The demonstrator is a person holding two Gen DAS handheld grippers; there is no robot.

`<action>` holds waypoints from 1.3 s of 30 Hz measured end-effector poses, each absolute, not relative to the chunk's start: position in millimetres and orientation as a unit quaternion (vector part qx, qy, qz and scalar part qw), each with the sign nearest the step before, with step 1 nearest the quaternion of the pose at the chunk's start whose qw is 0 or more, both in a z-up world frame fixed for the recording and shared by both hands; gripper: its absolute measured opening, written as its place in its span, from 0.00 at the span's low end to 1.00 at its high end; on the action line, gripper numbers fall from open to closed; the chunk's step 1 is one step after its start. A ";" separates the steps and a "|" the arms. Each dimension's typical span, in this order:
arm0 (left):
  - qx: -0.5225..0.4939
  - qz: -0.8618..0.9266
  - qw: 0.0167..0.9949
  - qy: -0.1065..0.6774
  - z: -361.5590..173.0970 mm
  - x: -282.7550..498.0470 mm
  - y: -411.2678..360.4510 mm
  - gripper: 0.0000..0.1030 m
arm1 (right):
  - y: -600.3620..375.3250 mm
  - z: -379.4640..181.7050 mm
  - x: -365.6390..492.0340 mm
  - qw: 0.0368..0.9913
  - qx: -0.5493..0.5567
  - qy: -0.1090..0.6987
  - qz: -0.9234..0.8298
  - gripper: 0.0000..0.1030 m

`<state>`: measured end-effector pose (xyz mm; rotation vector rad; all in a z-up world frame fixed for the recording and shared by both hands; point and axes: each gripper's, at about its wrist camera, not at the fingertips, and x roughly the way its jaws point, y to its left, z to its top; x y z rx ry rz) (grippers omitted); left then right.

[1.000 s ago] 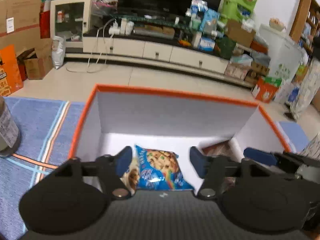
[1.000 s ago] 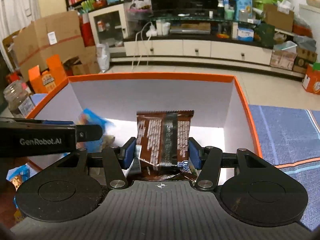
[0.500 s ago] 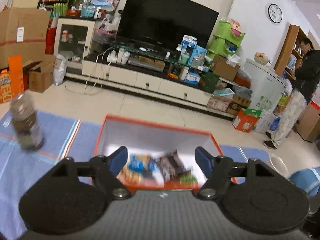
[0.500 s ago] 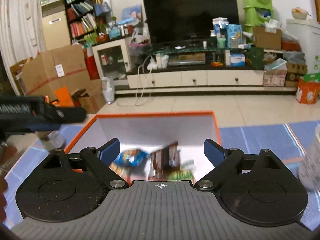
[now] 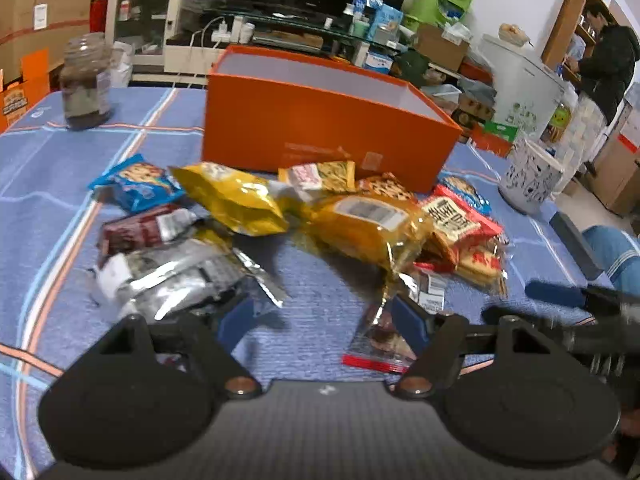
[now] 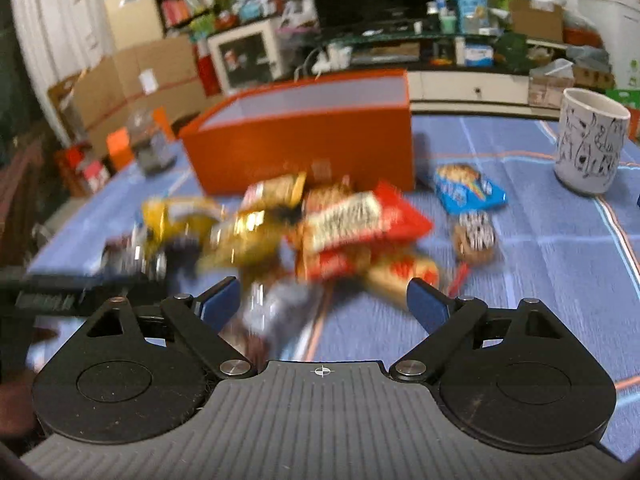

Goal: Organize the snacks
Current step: 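Move both tools back to the snack pile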

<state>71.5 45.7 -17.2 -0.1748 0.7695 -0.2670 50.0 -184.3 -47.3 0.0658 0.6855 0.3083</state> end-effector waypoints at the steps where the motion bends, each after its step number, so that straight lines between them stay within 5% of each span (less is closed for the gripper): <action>1: -0.085 -0.137 0.912 0.378 -19.8 73.4 42.6 0.72 | -183.1 -52.5 44.3 0.928 0.024 0.340 0.150 0.81; 12: -0.062 -0.189 0.883 0.425 -42.1 112.8 -29.1 0.72 | -274.0 -43.6 39.0 0.942 0.095 0.320 0.035 0.85; 18: -0.035 -0.199 0.883 0.423 -40.0 89.9 -57.3 0.67 | -319.8 -45.9 40.7 0.927 0.192 0.322 0.017 0.85; 25: -0.023 -0.221 0.875 0.431 -37.6 66.8 -91.1 0.70 | -314.6 -46.9 48.3 0.928 0.185 0.322 0.017 0.87; 33: 0.070 -0.103 0.929 0.348 19.9 44.9 20.1 0.81 | -323.6 -52.8 49.7 0.919 0.222 0.326 0.024 0.87; 39: 0.027 -0.057 0.914 0.401 7.7 93.0 108.9 0.82 | -298.2 -53.1 57.6 0.921 0.190 0.336 0.043 0.88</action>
